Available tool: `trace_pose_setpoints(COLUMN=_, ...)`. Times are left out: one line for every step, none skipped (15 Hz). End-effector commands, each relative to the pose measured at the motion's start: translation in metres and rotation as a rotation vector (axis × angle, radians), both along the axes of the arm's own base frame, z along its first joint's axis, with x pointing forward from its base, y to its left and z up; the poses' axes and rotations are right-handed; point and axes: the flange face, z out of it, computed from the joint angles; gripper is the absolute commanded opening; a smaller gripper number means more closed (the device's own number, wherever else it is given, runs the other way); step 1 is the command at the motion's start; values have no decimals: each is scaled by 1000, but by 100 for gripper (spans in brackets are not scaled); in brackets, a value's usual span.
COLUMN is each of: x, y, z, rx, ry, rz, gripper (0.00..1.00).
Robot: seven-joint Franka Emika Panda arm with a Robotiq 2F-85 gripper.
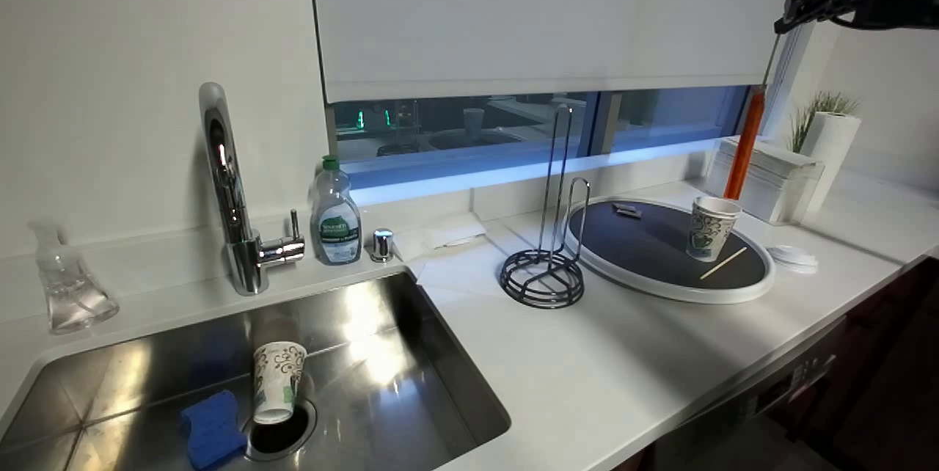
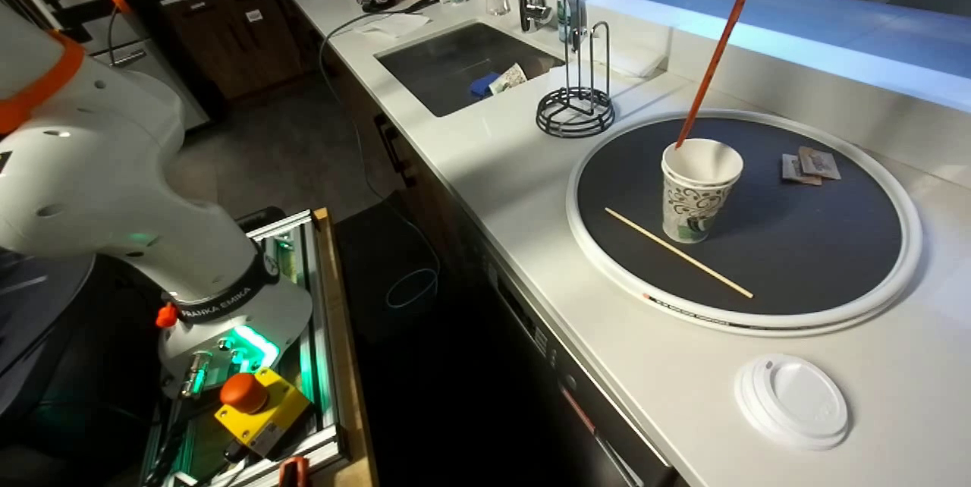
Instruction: Remove the stirrer from the orange packet and put it on the left side of the tray.
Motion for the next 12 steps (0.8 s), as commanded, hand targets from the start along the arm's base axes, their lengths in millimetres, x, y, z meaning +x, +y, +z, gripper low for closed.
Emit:
trace_pose_setpoints(x=-1, y=3, z=1, rx=15, ry=35, rz=29, gripper=2)
trace_pose_setpoints(x=0, y=5, z=-1, rx=22, ry=43, rz=38, gripper=2)
trace_pose_setpoints(x=2, y=-6, z=0, rx=-10, ry=-8, rz=-33, gripper=2)
trace_pose_setpoints(x=1, y=2, z=0, rx=-9, ry=26, rz=4, gripper=2)
trace_pose_setpoints(x=0, y=17, z=1, rx=47, ry=61, rz=103, gripper=2)
trace_pose_setpoints(x=1, y=-3, z=3, rx=-5, ry=-14, rz=-21, gripper=2)
trace_pose_setpoints(x=1, y=-3, z=5, rx=-25, ry=-48, rz=-34, gripper=2)
trace_pose_setpoints(x=-1, y=10, z=7, rx=17, ry=21, rz=49, gripper=2)
trace_pose_setpoints(x=0, y=13, z=5, rx=40, ry=34, rz=63, gripper=2)
trace_pose_setpoints(x=3, y=-4, z=3, rx=-13, ry=-31, rz=-41, gripper=2)
trace_pose_setpoints(x=1, y=8, z=4, rx=11, ry=23, rz=31, gripper=2)
trace_pose_setpoints(x=0, y=14, z=4, rx=47, ry=41, rz=65, gripper=2)
